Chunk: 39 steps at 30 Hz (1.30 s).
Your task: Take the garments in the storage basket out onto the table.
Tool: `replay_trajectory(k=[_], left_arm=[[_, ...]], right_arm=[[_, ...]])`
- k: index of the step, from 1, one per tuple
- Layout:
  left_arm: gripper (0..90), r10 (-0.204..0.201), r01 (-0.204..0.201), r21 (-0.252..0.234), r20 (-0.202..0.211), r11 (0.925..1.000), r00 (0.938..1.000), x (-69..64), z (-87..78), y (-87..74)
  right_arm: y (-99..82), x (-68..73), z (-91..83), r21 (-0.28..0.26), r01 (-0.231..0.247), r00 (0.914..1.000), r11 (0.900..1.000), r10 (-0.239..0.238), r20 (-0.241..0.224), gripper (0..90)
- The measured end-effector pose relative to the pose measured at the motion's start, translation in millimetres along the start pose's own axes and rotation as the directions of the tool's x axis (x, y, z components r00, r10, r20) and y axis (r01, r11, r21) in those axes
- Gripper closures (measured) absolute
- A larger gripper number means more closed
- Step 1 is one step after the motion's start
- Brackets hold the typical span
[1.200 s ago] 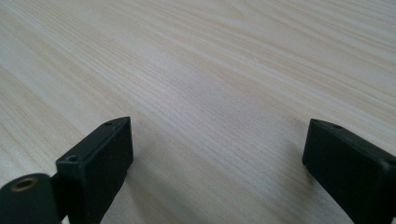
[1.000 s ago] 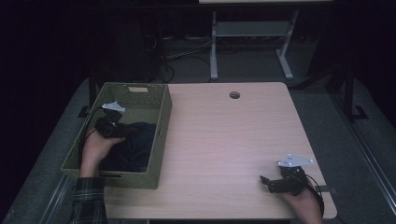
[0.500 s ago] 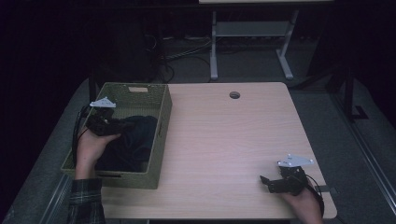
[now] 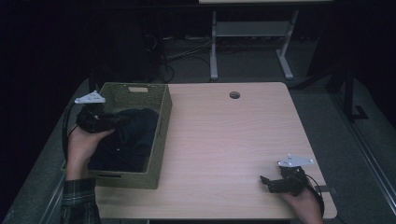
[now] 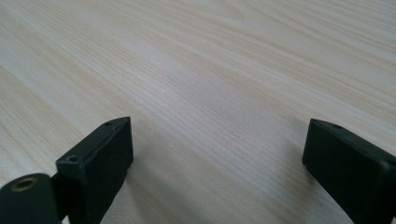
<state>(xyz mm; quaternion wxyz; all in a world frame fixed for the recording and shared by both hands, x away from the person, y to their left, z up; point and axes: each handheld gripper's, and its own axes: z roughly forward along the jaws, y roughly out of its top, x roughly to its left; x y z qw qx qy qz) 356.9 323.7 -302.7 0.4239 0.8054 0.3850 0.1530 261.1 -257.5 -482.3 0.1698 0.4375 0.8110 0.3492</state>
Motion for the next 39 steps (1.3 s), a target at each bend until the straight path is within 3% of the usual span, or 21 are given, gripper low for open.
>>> replay_trajectory(k=[13, 20, 39], left_arm=[[71.3, 0.018, -0.019, -0.068, -0.010, 0.9975, 0.9998, -7.8, -23.6, 22.7], [71.6, 0.011, -0.014, -0.126, -0.020, 0.9919, 0.9997, -10.5, -33.2, 34.2], [71.8, 0.071, -0.074, -0.198, -0.021, 0.9775, 0.9973, -29.1, -49.1, 73.9]], right_arm=[[0.0, 0.0, -0.1, 0.000, -0.001, 1.0000, 1.0000, 0.001, -0.002, 8.3], [0.0, 0.1, -0.2, 0.000, -0.001, 1.0000, 1.0000, 0.001, -0.003, 8.3], [0.0, 0.1, -0.2, 0.000, -0.001, 1.0000, 1.0000, 0.001, -0.002, 8.3]])
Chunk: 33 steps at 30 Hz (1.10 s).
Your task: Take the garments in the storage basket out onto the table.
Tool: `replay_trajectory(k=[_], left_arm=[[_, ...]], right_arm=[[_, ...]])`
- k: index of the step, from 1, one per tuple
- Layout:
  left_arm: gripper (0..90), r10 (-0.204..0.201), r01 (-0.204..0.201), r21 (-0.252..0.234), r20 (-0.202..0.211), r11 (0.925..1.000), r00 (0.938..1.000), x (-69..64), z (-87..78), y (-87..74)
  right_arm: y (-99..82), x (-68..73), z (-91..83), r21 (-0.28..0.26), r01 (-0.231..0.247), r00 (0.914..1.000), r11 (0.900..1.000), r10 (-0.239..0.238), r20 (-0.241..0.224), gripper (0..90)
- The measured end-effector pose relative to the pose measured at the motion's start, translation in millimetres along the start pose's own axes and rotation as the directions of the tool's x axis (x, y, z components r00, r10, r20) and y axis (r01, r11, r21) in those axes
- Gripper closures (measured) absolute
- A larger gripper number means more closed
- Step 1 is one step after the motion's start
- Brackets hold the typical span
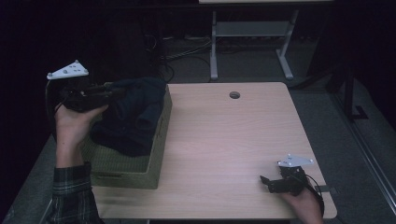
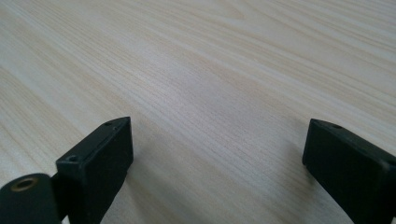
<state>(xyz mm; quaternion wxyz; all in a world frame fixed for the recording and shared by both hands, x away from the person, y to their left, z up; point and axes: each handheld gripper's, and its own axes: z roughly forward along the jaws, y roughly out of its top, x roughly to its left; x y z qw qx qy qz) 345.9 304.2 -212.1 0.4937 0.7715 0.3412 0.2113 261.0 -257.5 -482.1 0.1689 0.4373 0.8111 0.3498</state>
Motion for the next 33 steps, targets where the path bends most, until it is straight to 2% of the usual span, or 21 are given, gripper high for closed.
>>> replay_trajectory(k=[11, 22, 33], left_arm=[[71.9, 0.036, -0.036, -0.046, 0.014, 0.9983, 0.9992, -10.2, -7.0, 28.4], [72.3, 0.078, -0.076, -0.090, 0.025, 0.9931, 0.9966, -22.9, -13.4, 55.2], [72.4, 0.105, -0.098, -0.109, 0.061, 0.9892, 0.9926, -39.8, -3.1, 71.4]], right_arm=[[0.0, 0.0, 0.1, 0.000, -0.001, 1.0000, 1.0000, 0.001, -0.001, 8.3], [0.2, -0.3, 0.4, 0.001, 0.001, 1.0000, 1.0000, -0.001, 0.000, 8.3], [0.2, -0.3, 0.4, 0.001, 0.001, 1.0000, 1.0000, -0.001, 0.000, 8.3]])
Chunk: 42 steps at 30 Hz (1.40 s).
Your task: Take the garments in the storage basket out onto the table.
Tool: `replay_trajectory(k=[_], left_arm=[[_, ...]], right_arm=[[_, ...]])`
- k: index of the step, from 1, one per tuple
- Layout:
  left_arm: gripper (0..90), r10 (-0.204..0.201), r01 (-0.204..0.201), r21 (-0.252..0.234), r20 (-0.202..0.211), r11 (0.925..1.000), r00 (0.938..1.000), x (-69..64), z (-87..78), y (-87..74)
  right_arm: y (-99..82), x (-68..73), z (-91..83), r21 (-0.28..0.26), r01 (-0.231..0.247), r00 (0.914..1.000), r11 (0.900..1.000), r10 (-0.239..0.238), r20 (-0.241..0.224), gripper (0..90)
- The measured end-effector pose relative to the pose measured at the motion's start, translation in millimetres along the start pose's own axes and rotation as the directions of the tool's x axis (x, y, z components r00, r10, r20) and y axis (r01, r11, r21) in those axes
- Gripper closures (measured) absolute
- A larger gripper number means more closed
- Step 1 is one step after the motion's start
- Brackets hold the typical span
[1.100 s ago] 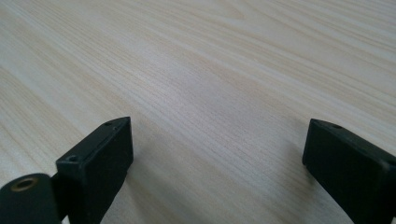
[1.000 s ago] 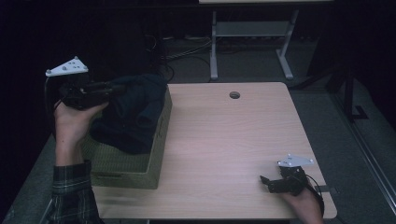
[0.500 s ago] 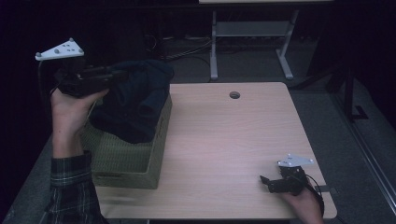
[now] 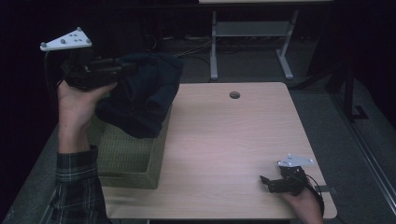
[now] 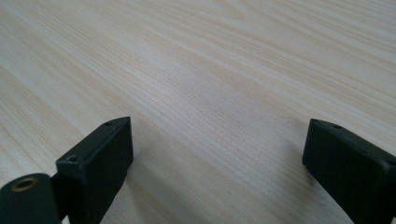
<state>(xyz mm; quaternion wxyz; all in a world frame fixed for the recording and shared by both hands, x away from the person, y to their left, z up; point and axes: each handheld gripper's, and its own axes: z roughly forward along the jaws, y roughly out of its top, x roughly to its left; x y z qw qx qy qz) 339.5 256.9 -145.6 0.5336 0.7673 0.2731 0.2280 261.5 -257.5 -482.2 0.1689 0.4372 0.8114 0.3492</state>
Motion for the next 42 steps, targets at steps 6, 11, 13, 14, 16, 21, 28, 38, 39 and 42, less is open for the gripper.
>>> replay_trajectory(k=[6, 11, 13, 14, 16, 21, 28, 38, 39, 42], left_arm=[[72.4, 0.013, -0.013, -0.014, 0.026, 0.9998, 0.9996, -10.5, 9.5, 11.3], [72.4, 0.023, -0.022, -0.017, 0.046, 0.9996, 0.9987, -19.6, 21.5, 17.5], [72.4, 0.026, -0.025, -0.018, 0.055, 0.9995, 0.9981, -23.1, 26.2, 20.4], [72.4, 0.028, -0.027, -0.019, 0.060, 0.9995, 0.9978, -25.0, 28.5, 21.9], [72.4, 0.038, -0.036, -0.020, 0.071, 0.9991, 0.9968, -29.2, 33.2, 25.5], [72.5, 0.047, -0.045, -0.028, 0.087, 0.9986, 0.9951, -37.2, 40.9, 31.3], [72.5, 0.054, -0.052, -0.017, 0.126, 0.9985, 0.9906, -50.8, 57.0, 31.4], [72.5, 0.063, -0.059, -0.029, 0.186, 0.9978, 0.9805, -77.6, 79.3, 29.1], [72.5, 0.060, -0.056, -0.029, 0.193, 0.9980, 0.9794, -79.6, 81.7, 27.7], [72.5, 0.055, -0.052, -0.018, 0.202, 0.9985, 0.9779, -86.5, 91.1, 21.1]], right_arm=[[0.1, -0.2, 0.2, 0.000, 0.001, 1.0000, 1.0000, -0.001, -0.002, 8.3], [0.1, -0.2, 0.1, 0.000, 0.002, 1.0000, 1.0000, -0.002, -0.002, 8.3], [0.2, -0.3, 0.2, 0.000, 0.002, 1.0000, 1.0000, -0.002, -0.002, 8.3], [0.2, -0.4, 0.3, -0.001, 0.003, 1.0000, 1.0000, -0.003, -0.002, 8.3], [0.2, -0.2, 0.2, 0.001, 0.001, 1.0000, 1.0000, -0.001, -0.003, 8.3], [0.2, -0.3, 0.2, 0.001, 0.001, 1.0000, 1.0000, -0.001, -0.003, 8.3], [0.2, -0.2, 0.2, 0.001, 0.001, 1.0000, 1.0000, -0.001, -0.003, 8.3], [0.2, -0.5, 0.3, -0.001, 0.005, 1.0000, 1.0000, -0.005, -0.004, 8.3], [0.2, -0.5, 0.3, -0.001, 0.004, 1.0000, 1.0000, -0.004, -0.004, 8.3], [0.2, -0.4, 0.2, 0.000, 0.003, 1.0000, 1.0000, -0.003, -0.004, 8.3]])
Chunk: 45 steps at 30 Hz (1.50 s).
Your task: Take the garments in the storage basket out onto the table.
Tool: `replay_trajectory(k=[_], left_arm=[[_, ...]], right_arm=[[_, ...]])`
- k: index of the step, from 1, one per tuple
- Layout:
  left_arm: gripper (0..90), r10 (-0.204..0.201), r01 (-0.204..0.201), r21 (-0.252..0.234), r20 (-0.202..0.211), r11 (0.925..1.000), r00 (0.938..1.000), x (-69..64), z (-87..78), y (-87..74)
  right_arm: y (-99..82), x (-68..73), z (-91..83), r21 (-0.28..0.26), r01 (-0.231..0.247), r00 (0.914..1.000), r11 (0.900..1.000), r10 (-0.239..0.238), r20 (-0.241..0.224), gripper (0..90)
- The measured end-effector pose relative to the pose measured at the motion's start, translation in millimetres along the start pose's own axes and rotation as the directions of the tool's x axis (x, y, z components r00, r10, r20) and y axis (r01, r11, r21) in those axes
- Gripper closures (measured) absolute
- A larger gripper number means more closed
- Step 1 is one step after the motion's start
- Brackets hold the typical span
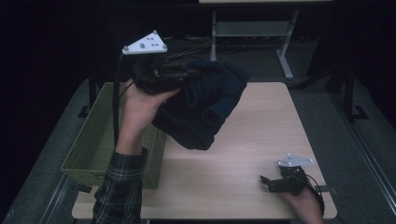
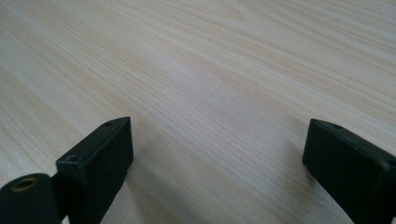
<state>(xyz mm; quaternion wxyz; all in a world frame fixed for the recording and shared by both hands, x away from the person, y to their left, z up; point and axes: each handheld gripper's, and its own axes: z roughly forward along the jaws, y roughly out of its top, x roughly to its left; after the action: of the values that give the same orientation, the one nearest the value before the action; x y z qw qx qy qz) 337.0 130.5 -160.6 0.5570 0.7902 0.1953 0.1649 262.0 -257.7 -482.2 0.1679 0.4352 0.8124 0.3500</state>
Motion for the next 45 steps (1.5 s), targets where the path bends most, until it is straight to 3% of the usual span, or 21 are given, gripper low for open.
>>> replay_trajectory(k=[14, 25, 31, 45], left_arm=[[72.5, -0.062, 0.059, 0.044, 0.057, 0.9973, 0.9964, -8.2, 37.1, -37.3], [72.5, -0.127, 0.122, 0.058, 0.094, 0.9908, 0.9874, -13.2, 61.0, -70.2], [72.4, -0.168, 0.162, 0.070, 0.088, 0.9842, 0.9818, -11.2, 74.9, -90.5], [72.2, -0.199, 0.194, 0.118, 0.030, 0.9738, 0.9796, 9.4, 107.5, -128.1]], right_arm=[[0.1, -0.2, -0.1, -0.001, 0.003, 1.0000, 1.0000, -0.003, -0.003, 8.3], [0.1, -0.2, -0.3, 0.000, 0.004, 1.0000, 1.0000, -0.004, -0.004, 8.2], [0.2, 0.0, -0.2, -0.002, 0.001, 1.0000, 1.0000, -0.001, -0.004, 8.2], [0.2, -0.3, 0.0, -0.003, 0.005, 1.0000, 1.0000, -0.005, -0.003, 8.2]])
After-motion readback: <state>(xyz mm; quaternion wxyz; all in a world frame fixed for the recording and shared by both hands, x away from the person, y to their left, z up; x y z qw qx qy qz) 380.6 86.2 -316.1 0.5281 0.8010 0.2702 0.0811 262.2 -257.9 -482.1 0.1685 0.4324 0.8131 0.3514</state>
